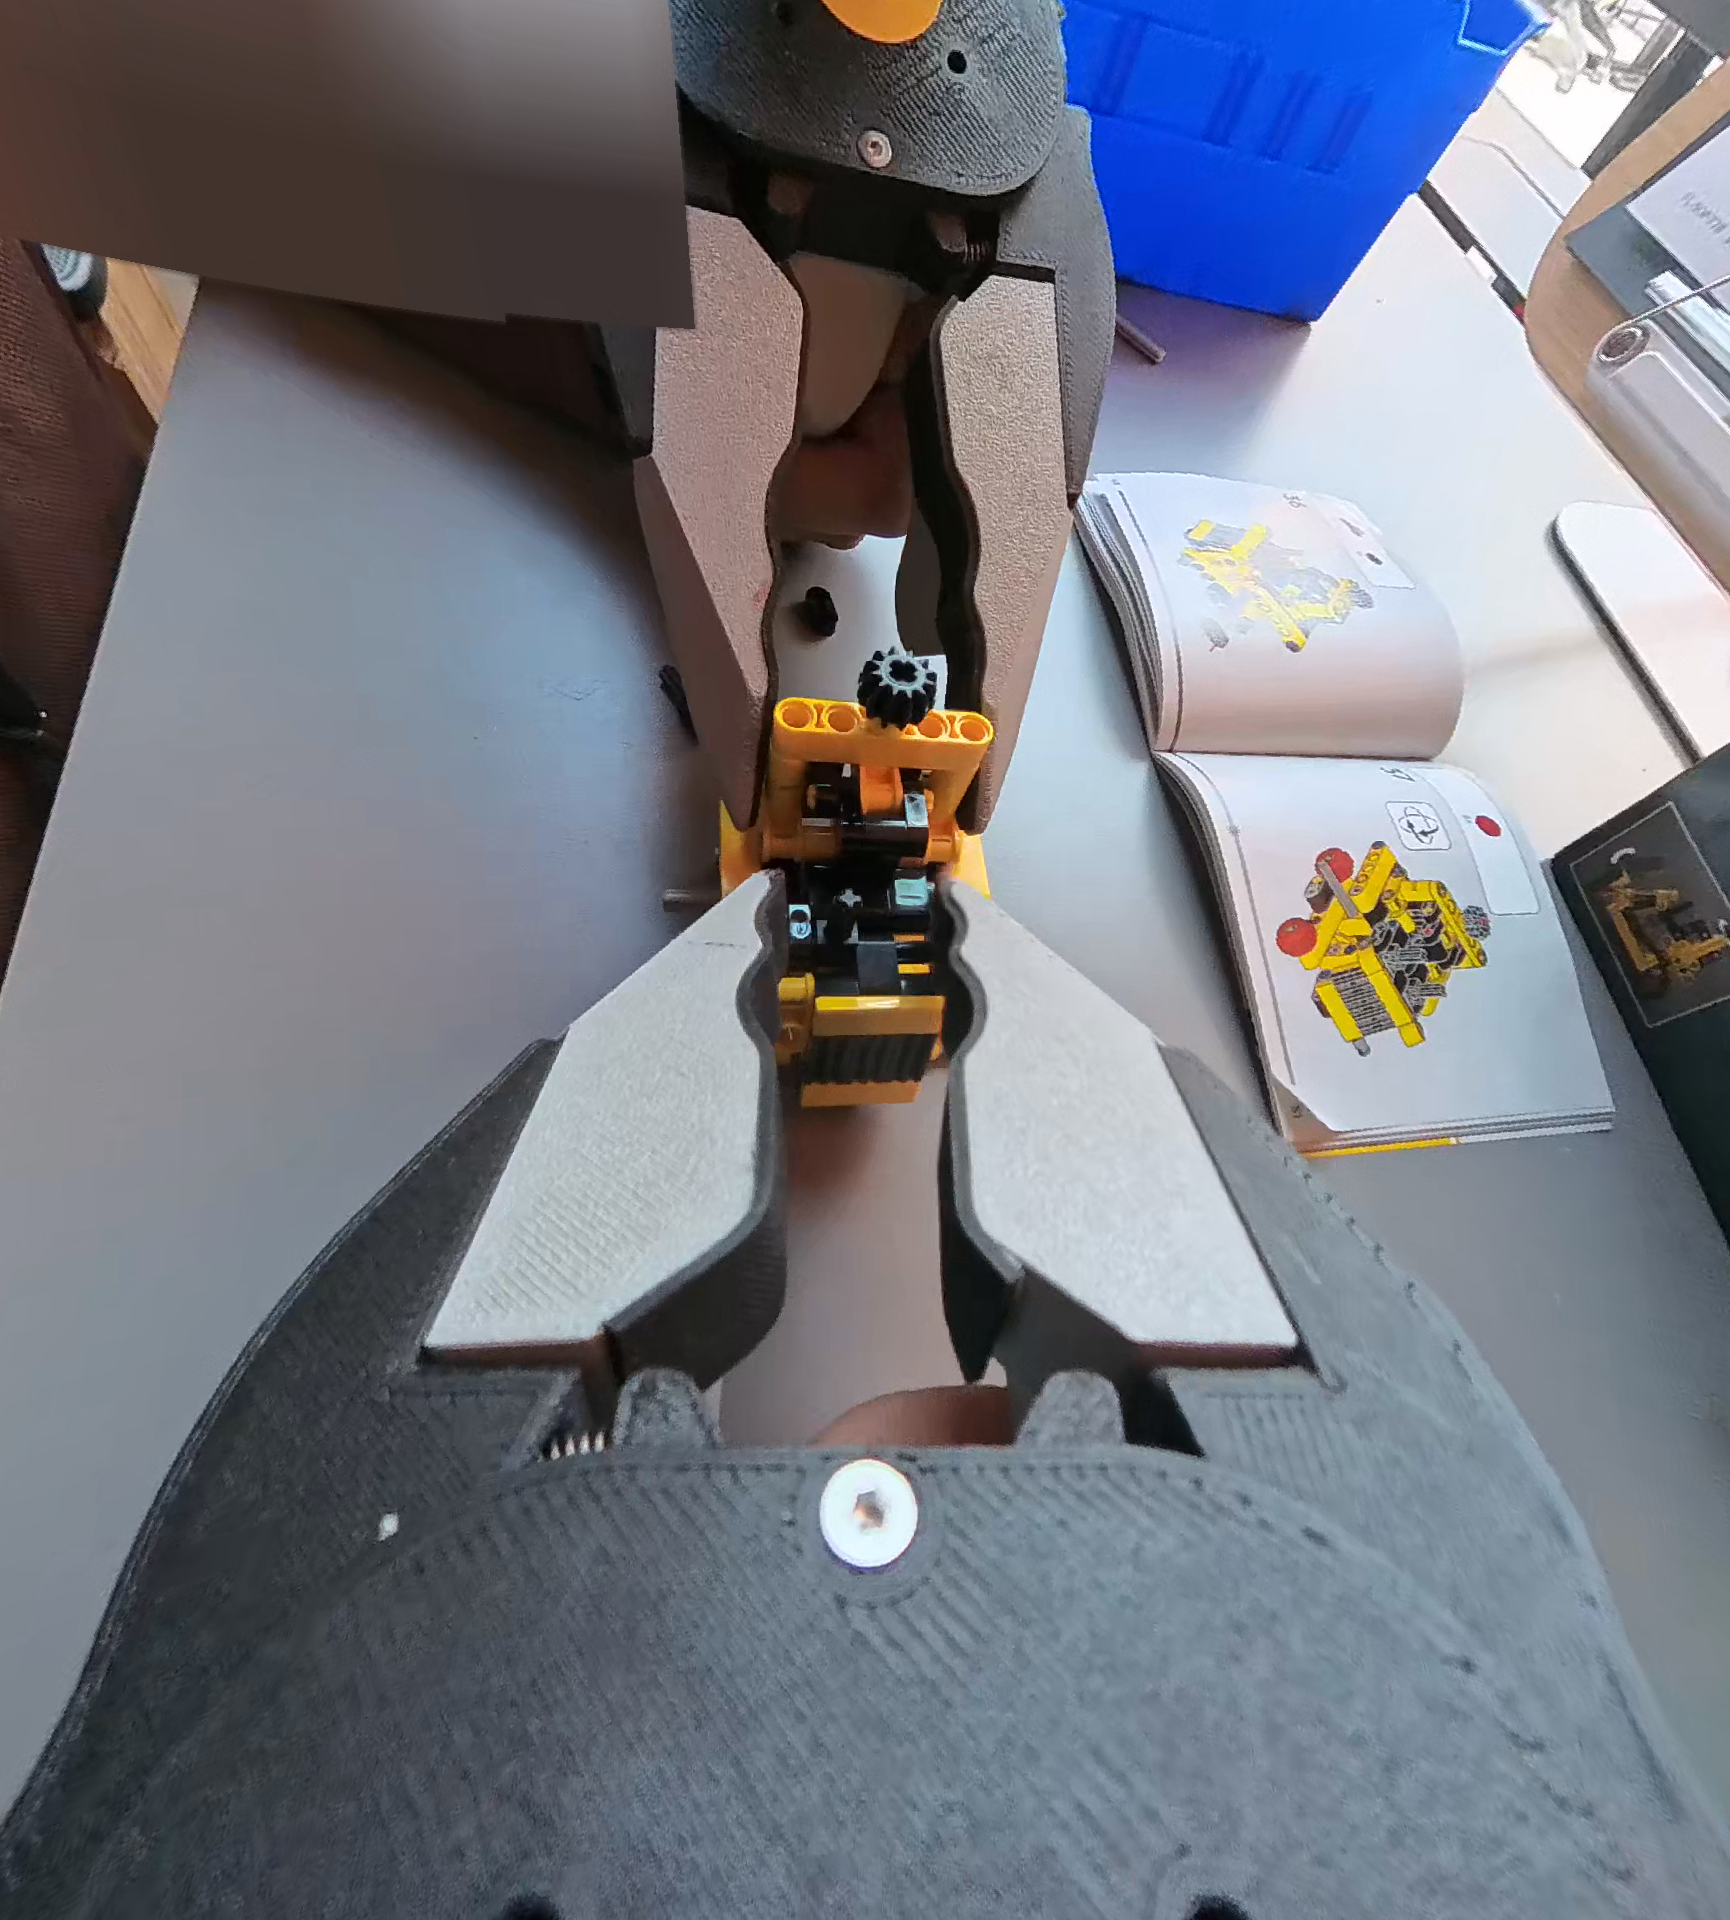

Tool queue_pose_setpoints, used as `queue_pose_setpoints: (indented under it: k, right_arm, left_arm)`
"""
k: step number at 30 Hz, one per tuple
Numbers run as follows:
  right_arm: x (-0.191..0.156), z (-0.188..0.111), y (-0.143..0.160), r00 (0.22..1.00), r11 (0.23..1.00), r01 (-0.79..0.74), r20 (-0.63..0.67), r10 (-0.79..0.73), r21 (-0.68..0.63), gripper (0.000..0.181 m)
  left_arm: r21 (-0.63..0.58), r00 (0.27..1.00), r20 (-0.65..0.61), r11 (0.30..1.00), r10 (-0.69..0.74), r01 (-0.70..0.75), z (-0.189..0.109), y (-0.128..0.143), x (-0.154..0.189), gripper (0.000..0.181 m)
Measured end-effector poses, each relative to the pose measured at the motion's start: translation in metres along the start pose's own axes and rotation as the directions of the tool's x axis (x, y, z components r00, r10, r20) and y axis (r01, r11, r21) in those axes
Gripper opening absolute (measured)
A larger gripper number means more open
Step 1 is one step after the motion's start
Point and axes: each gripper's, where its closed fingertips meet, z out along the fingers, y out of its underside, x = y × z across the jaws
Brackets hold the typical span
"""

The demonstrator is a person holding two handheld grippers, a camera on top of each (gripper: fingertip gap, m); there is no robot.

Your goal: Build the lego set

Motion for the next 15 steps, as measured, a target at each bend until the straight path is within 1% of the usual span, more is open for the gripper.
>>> queue_pose_setpoints:
  k: [3,8,15]
  right_arm:
    - [-0.0011,0.0013,0.0003,1.0,1.0,0.001,0.009,-0.001,0.0,0.023]
    - [-0.0037,0.0031,0.0006,1.0,1.0,0.014,0.007,-0.014,-0.011,0.028]
    - [-0.0035,0.0036,0.0033,0.999,0.999,0.04,0.004,-0.04,-0.025,0.028]
  left_arm:
    - [-0.001,1.0,0.005,1.0,0.011,-0.011,0.0002,0.0001,0.0005,0.04]
    - [-0.004,1.0,0.015,1.0,0.025,-0.025,0.0002,0.0005,0.001,0.04]
    - [-0.005,1.0,0.014,1.0,0.025,-0.025,0.0,0.0009,0.0013,0.039]
